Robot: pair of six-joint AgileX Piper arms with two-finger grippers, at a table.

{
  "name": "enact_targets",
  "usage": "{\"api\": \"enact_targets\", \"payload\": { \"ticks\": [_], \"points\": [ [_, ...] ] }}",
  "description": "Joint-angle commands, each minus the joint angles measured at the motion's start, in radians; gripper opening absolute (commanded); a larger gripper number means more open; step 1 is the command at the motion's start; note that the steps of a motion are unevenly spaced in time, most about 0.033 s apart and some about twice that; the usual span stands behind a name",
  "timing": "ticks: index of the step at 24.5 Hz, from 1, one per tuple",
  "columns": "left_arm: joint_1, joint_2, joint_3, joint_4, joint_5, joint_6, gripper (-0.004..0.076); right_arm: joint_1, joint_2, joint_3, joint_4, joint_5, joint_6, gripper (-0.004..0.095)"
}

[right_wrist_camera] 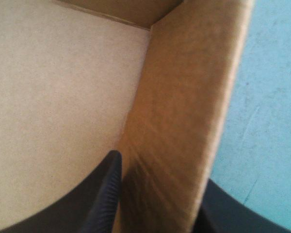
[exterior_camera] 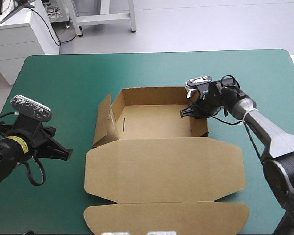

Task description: Fold the box

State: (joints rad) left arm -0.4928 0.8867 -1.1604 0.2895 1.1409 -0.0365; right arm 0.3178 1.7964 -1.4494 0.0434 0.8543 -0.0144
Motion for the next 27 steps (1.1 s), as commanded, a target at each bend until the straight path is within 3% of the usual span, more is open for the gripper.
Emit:
{"api": "enact_targets", "payload": {
  "ticks": [1,4,19,27],
  "points": [
    [0.003,-0.016,-0.024,0.004,-0.042,-0.014,0.0006,0.000,-0.052,-0.072,0.002,0.011,-0.009,0.0524],
    [0.003,-0.016,-0.024,0.004,-0.042,-0.014,0.0006,0.000,-0.068,-0.111,0.002,0.061,-0.009,0.0598],
    [0.003,-0.016,-0.024,0.006,-0.040,-0.014,0.0006,0.000,-0.447,-0.170,-0.043,0.194,-0.001,0.0600],
    [0.001,-0.016,-0.024,0.001,-0.033,-0.014,0.0006,0.000,-0.338,-0.170,-0.043,0.238,0.087,0.0600]
  ]
}}
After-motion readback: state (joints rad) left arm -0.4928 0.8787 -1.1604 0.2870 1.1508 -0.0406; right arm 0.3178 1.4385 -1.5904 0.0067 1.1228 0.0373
